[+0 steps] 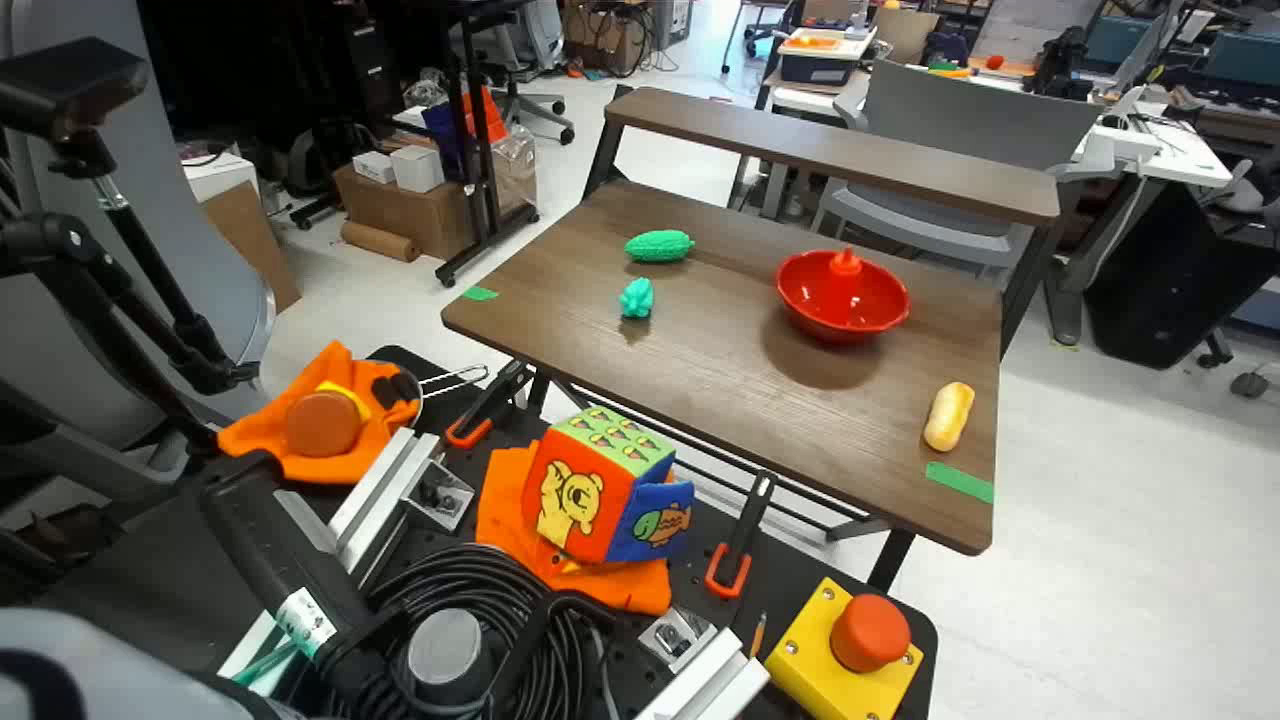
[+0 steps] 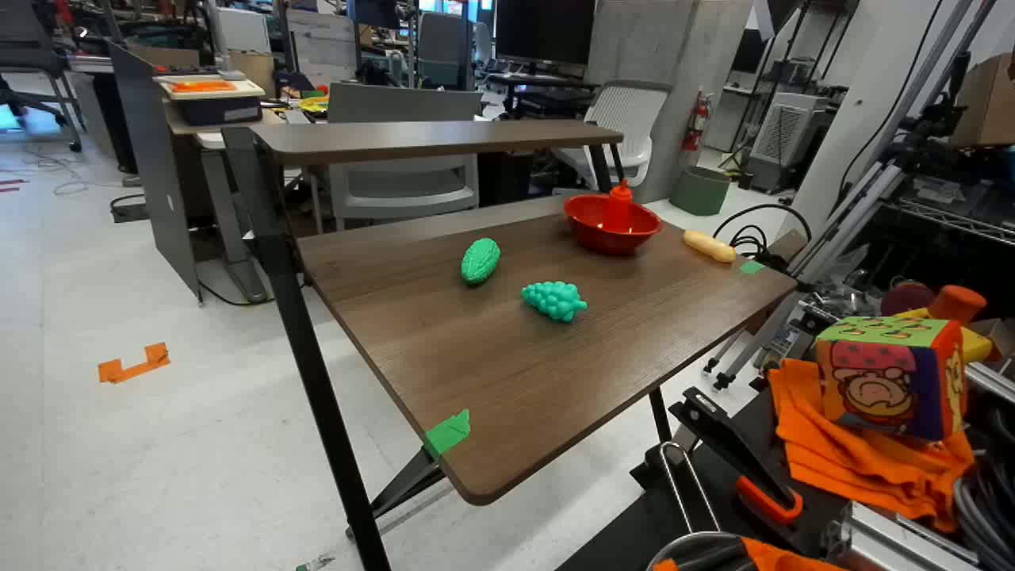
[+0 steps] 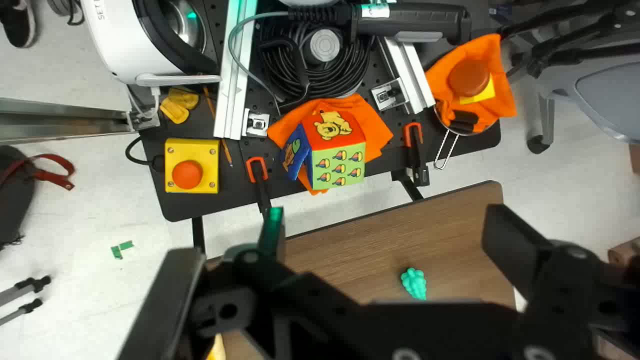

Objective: Remove the red sauce bottle from the red bowl

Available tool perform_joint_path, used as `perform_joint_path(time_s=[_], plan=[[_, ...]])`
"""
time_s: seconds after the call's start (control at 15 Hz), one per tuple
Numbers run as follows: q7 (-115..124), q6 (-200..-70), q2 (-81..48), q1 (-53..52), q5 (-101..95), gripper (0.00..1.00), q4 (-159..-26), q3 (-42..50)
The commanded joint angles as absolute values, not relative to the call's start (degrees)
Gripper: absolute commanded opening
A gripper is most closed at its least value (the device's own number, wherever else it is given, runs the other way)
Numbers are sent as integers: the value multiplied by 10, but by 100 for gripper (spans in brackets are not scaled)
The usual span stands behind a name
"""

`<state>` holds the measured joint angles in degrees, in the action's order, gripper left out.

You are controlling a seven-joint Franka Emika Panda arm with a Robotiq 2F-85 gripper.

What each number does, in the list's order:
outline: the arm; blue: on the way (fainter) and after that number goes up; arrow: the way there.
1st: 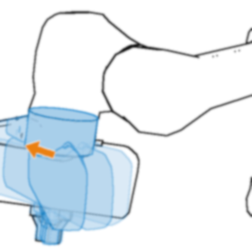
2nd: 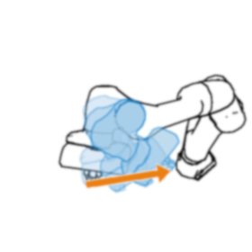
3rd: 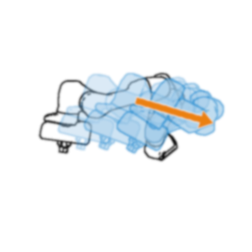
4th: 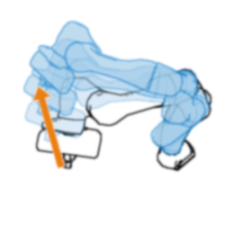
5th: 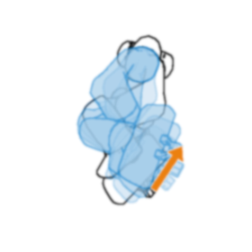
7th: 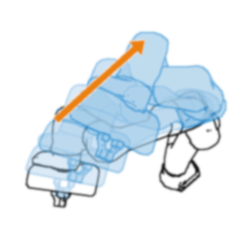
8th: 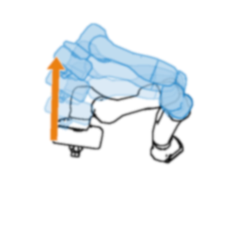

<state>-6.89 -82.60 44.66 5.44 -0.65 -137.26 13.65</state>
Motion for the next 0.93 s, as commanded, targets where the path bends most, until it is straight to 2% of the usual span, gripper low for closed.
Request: perform_joint_path(time_s=[0.0, 0.4, 0.87], plan=[[-74, -825, 444, 64, -3, 100, -1371, 130], [-52, -858, 416, 58, 12, 100, -1351, 117], [-11, -1060, 203, 31, 67, 100, -1261, 77]])
